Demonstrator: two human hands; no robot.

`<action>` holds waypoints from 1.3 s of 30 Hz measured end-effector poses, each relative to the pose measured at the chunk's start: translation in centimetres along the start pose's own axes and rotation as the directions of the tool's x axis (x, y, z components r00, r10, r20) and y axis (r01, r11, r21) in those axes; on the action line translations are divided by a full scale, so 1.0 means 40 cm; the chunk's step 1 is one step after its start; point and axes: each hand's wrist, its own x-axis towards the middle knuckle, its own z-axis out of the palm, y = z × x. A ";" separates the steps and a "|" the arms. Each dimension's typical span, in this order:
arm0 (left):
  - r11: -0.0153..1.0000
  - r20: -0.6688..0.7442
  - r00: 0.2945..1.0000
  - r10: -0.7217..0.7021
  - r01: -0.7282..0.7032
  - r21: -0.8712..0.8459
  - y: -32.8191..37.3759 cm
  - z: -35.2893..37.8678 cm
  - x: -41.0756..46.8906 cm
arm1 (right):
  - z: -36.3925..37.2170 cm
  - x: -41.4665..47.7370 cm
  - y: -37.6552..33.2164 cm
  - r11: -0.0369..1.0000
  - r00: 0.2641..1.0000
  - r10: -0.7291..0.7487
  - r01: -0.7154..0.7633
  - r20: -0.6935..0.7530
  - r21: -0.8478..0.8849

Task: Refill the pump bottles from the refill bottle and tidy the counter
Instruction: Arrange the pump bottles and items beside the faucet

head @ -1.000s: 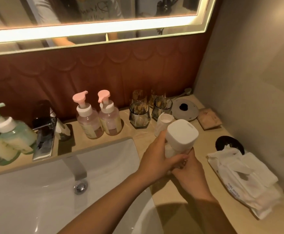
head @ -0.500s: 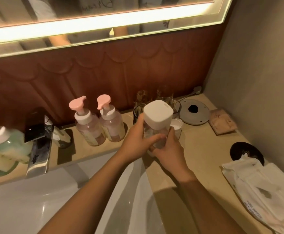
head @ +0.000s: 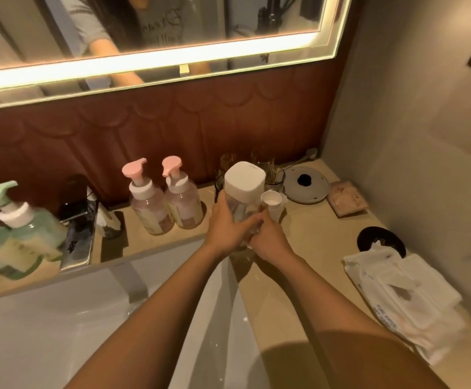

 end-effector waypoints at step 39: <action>0.930 -0.131 0.932 -0.338 0.309 -0.201 -0.046 0.084 -0.009 | -0.210 -0.290 0.196 0.957 0.998 0.056 -0.061 0.025 0.283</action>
